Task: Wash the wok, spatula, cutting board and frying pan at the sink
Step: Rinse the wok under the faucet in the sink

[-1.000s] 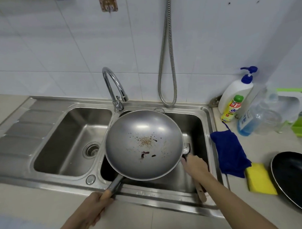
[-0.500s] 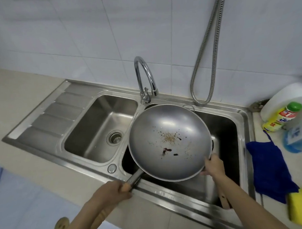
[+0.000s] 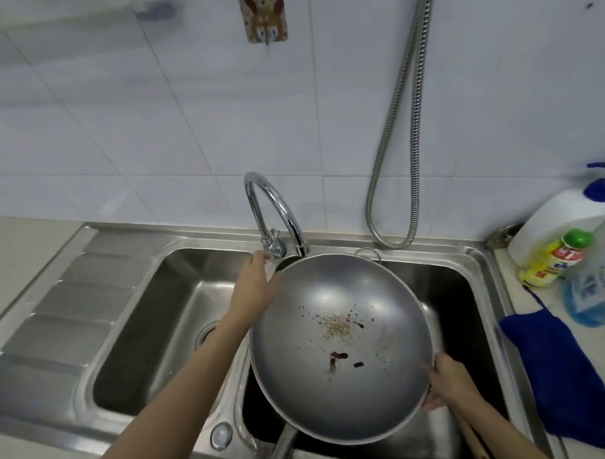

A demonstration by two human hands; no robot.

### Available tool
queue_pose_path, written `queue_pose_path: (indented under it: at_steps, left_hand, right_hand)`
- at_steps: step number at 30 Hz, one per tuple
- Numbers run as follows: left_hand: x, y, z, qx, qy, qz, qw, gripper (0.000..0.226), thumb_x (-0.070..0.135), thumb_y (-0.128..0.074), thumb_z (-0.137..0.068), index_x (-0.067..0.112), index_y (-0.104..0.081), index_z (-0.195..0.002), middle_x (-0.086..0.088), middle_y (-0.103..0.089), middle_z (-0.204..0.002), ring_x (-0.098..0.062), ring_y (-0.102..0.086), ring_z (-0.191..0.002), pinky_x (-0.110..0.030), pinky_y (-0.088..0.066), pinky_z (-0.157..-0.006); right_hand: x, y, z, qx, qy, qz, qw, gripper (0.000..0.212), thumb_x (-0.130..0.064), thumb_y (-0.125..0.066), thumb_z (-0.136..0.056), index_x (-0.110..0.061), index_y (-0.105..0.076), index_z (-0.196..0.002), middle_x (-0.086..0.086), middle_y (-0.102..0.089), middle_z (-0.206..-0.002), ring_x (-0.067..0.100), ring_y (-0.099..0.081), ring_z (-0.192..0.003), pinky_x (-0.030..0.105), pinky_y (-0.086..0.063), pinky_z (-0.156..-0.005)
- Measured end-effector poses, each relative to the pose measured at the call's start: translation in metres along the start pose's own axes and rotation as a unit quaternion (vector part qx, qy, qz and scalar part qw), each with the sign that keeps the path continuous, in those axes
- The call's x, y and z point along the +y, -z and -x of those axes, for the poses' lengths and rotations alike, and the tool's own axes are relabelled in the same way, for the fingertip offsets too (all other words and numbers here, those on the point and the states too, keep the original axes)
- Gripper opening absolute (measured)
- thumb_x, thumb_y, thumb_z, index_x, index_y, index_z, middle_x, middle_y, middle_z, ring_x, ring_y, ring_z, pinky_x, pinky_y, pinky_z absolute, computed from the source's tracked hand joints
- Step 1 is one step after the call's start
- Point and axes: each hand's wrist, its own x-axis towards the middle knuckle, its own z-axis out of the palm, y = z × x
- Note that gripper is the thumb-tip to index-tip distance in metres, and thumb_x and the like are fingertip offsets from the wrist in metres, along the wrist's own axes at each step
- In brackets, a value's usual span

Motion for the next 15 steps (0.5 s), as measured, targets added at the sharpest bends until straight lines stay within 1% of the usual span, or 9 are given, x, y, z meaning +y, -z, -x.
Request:
queue_pose_path:
  at_steps: [1,3,5,7,9,11,13,15]
  left_hand:
    - [0.005,-0.003,-0.016,0.025,-0.016,0.005,1.0,0.038,0.017,-0.062,-0.087,0.006,-0.05,-0.121,-0.009,-0.049,-0.116,-0.025,-0.051,-0.104,-0.033,-0.04,-0.09]
    - [0.01,-0.009,-0.039,0.055,-0.03,0.011,0.998,0.042,0.014,-0.062,-0.087,0.001,-0.048,-0.125,-0.019,-0.048,-0.122,-0.032,-0.048,-0.11,-0.036,-0.039,-0.094]
    - [0.009,-0.016,-0.054,0.039,-0.028,0.025,0.999,0.041,0.012,-0.059,-0.087,0.003,-0.047,-0.125,-0.02,-0.051,-0.119,-0.034,-0.049,-0.109,-0.039,-0.04,-0.092]
    - [0.005,-0.021,-0.063,0.021,-0.036,0.053,0.998,0.037,0.013,-0.055,-0.089,0.008,-0.045,-0.125,-0.018,-0.053,-0.111,-0.033,-0.052,-0.102,-0.041,-0.043,-0.086]
    - [0.002,-0.021,-0.07,0.035,-0.054,0.052,0.997,0.024,0.015,-0.051,-0.092,0.01,-0.049,-0.115,-0.013,-0.055,-0.103,-0.03,-0.054,-0.09,-0.038,-0.043,-0.075]
    - [0.0,-0.016,-0.079,0.057,-0.076,0.014,0.995,0.012,0.016,-0.05,-0.092,0.008,-0.052,-0.101,-0.012,-0.056,-0.093,-0.028,-0.052,-0.08,-0.034,-0.037,-0.065]
    - [0.001,-0.01,-0.085,0.061,-0.094,-0.025,0.993,0.009,0.015,-0.052,-0.091,0.006,-0.049,-0.09,-0.011,-0.056,-0.084,-0.029,-0.051,-0.074,-0.036,-0.037,-0.061]
    - [0.002,-0.007,-0.088,0.06,-0.098,-0.053,0.992,0.012,0.014,-0.053,-0.09,0.007,-0.045,-0.084,-0.01,-0.055,-0.078,-0.031,-0.051,-0.071,-0.04,-0.041,-0.061]
  right_hand:
    - [0.0,-0.001,-0.001,0.001,-0.01,0.003,1.0,0.017,-0.026,-0.053,-0.095,-0.009,-0.052,-0.094,0.014,-0.066,-0.088,0.029,-0.069,-0.073,0.046,-0.058,-0.072]
    - [0.0,-0.001,-0.002,0.011,-0.014,0.02,1.0,0.02,-0.03,-0.054,-0.094,-0.01,-0.054,-0.098,0.011,-0.067,-0.09,0.026,-0.07,-0.075,0.043,-0.058,-0.073]
    - [0.001,-0.001,-0.004,0.017,-0.017,0.038,0.999,0.022,-0.033,-0.055,-0.093,-0.012,-0.056,-0.099,0.008,-0.069,-0.087,0.023,-0.069,-0.073,0.041,-0.058,-0.074]
    - [0.0,0.0,-0.004,0.022,-0.016,0.052,0.998,0.019,-0.031,-0.055,-0.092,-0.012,-0.057,-0.095,0.007,-0.069,-0.083,0.022,-0.069,-0.07,0.041,-0.058,-0.074]
    - [-0.004,0.0,-0.001,0.03,-0.018,0.058,0.998,0.018,-0.029,-0.054,-0.092,-0.011,-0.057,-0.094,0.008,-0.07,-0.083,0.023,-0.07,-0.07,0.041,-0.057,-0.074]
    - [-0.008,0.001,0.001,0.023,-0.026,0.053,0.998,0.016,-0.027,-0.054,-0.093,-0.012,-0.057,-0.094,0.007,-0.07,-0.082,0.021,-0.07,-0.068,0.041,-0.058,-0.074]
    - [-0.016,0.003,0.007,0.018,-0.031,0.046,0.998,0.015,-0.025,-0.053,-0.094,-0.011,-0.058,-0.094,0.007,-0.07,-0.082,0.019,-0.07,-0.066,0.039,-0.059,-0.072]
    - [-0.025,0.006,0.015,0.01,-0.036,0.03,0.999,0.014,-0.022,-0.05,-0.097,-0.009,-0.056,-0.095,0.01,-0.07,-0.082,0.019,-0.07,-0.06,0.033,-0.059,-0.062]
